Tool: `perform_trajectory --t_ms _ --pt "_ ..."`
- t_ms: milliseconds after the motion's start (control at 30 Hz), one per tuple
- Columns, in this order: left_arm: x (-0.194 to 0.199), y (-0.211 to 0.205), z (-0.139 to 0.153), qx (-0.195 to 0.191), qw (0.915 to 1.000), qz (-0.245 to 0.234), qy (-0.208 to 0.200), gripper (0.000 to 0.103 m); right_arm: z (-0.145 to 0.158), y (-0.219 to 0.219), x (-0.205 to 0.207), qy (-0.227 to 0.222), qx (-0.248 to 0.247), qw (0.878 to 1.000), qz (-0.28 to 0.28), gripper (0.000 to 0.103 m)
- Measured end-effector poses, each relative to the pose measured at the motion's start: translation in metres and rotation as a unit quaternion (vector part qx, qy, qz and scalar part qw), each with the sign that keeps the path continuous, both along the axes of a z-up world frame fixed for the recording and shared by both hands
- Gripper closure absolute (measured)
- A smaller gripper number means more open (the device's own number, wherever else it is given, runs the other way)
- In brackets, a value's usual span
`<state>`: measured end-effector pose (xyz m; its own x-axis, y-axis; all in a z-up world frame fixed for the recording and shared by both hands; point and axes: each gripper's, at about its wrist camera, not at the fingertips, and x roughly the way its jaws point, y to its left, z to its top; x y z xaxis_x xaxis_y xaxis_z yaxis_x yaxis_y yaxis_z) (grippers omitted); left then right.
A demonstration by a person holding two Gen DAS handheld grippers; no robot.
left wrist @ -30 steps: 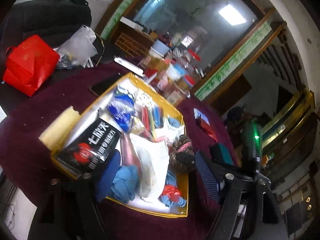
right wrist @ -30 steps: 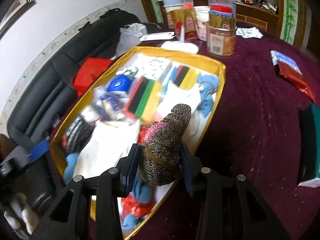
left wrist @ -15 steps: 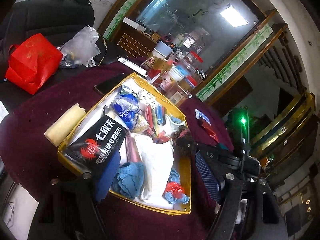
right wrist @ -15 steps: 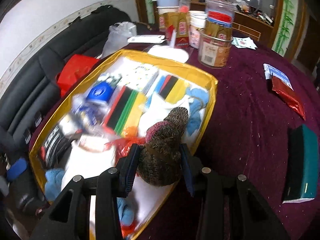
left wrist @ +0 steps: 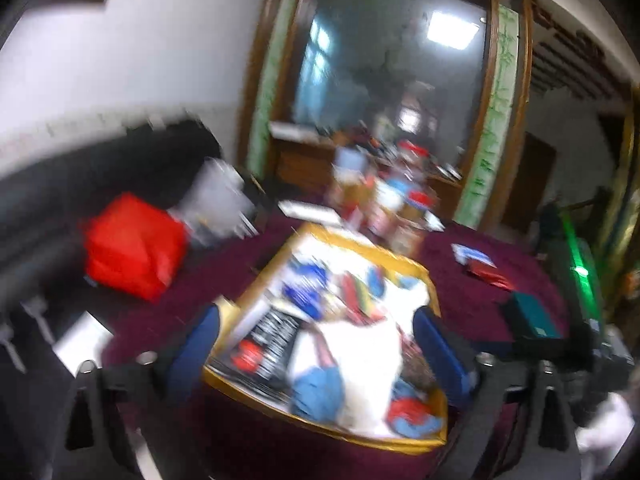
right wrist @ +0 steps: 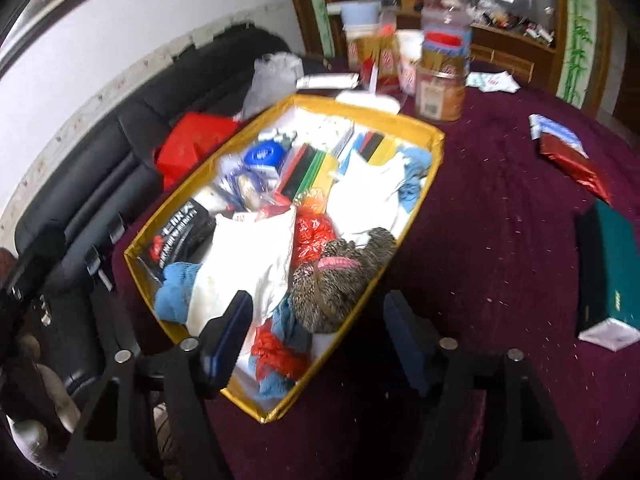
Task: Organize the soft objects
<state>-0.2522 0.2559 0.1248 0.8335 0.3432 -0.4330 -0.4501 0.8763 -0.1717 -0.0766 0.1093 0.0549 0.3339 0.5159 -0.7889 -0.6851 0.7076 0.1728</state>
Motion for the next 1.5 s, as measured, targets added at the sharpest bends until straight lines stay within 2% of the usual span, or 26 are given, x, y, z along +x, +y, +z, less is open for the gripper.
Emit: perform_trajectory --t_ms 67,133,333,467,767,1300,1367,1400,1500 --pt "-0.006 -0.011 0.009 0.035 0.999 0.027 -0.013 0.001 0.004 -0.008 -0.007 -0.009 0.011 1.0 -0.003 0.034" --pt "-0.009 -0.022 0.015 0.053 0.9978 0.035 -0.019 0.0 0.006 -0.018 -0.016 -0.021 0.018 1.0 -0.005 0.034" --pt "0.001 -0.045 0.016 0.062 0.998 0.007 0.007 0.0 0.011 -0.043 -0.041 -0.066 0.015 0.998 -0.001 0.027" --pt "0.005 -0.064 0.017 0.078 0.9967 0.001 0.023 0.0 0.011 -0.055 -0.051 -0.088 0.008 0.996 0.003 0.026" --pt "0.008 -0.088 0.018 0.096 0.9945 -0.008 0.04 0.001 0.007 -0.073 -0.055 -0.085 0.018 0.996 -0.004 0.026" --pt "0.012 -0.107 0.015 0.105 0.9926 -0.025 0.055 0.001 -0.003 -0.091 -0.057 -0.078 0.023 0.997 -0.017 0.025" --pt "0.008 -0.11 0.017 0.113 0.9926 -0.018 0.041 0.001 -0.003 -0.095 -0.058 -0.082 0.027 0.996 -0.021 0.025" --pt "0.002 -0.112 0.021 0.123 0.9922 -0.008 0.021 0.001 -0.002 -0.097 -0.06 -0.089 0.03 0.995 -0.025 0.025" --pt "-0.03 -0.124 0.038 0.157 0.9842 0.014 -0.08 0.0 0.008 -0.106 -0.074 -0.142 0.05 0.988 -0.042 0.025"
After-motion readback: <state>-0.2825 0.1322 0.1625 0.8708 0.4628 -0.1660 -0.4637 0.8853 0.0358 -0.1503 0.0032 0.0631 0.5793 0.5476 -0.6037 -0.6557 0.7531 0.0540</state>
